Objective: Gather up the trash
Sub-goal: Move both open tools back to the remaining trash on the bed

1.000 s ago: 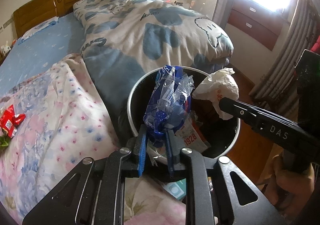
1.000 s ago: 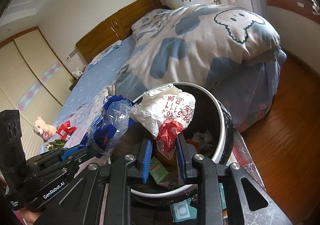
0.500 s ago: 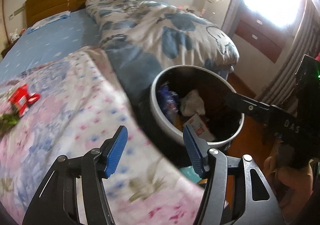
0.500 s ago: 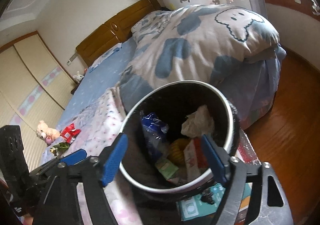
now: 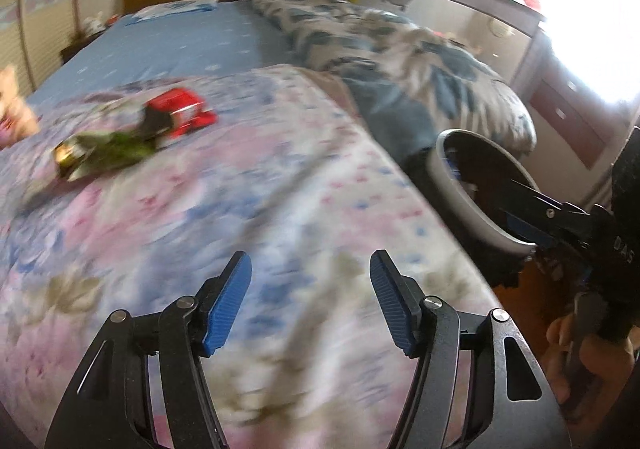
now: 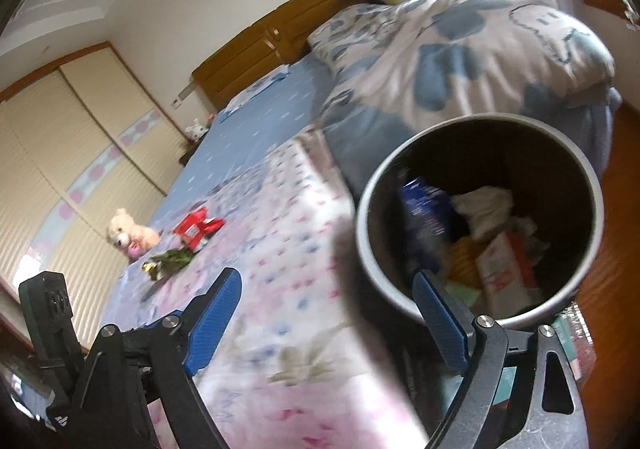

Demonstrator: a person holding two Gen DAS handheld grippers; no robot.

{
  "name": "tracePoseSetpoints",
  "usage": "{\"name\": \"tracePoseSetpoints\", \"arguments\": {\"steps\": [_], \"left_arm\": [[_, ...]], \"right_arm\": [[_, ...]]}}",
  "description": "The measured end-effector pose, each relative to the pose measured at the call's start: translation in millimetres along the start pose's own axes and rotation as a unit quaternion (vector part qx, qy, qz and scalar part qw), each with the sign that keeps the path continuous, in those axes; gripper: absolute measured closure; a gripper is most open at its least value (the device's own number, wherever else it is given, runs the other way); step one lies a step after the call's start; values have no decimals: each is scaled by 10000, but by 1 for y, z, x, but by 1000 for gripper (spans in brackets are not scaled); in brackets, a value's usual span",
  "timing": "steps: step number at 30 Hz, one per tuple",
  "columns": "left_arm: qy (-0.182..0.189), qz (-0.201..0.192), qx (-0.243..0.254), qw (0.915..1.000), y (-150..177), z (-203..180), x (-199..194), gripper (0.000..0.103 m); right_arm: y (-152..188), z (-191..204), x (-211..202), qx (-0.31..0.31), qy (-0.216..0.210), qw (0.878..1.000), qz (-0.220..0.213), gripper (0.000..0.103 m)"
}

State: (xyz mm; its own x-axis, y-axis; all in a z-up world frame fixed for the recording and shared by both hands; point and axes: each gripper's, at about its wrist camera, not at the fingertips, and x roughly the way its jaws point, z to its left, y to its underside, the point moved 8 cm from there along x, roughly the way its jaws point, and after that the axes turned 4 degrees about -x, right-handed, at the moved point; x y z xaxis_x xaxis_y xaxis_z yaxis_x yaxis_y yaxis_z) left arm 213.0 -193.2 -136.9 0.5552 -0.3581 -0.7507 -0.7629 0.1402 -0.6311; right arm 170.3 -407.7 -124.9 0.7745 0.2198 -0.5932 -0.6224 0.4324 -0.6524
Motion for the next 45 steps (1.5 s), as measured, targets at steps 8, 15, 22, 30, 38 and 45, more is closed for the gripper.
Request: {"name": "tracePoseSetpoints", "arguments": {"steps": [8,15,22,30,38,45], "left_arm": [[-348,-86,-485,9982,8,69,-16,39],[-553,-122,-806,9951,8,114,-21,38],[-709,-116,-976,9926,5,146,-21,38],[-857,-89,-1001,9912,-4,170,-15,37],[-948,-25,-799,9923,-24,189,0,27],[-892,-41,-622,9941,-53,203,15,24]], "right_arm": [[20,48,34,-186,-256,9990,323,14],[31,88,60,-409,-433,9968,534,14],[35,116,83,-578,-521,9945,700,14],[37,138,104,-632,-603,9929,802,14],[37,154,124,-692,-719,9907,927,14],[32,161,138,-667,-772,9902,956,14]]}}
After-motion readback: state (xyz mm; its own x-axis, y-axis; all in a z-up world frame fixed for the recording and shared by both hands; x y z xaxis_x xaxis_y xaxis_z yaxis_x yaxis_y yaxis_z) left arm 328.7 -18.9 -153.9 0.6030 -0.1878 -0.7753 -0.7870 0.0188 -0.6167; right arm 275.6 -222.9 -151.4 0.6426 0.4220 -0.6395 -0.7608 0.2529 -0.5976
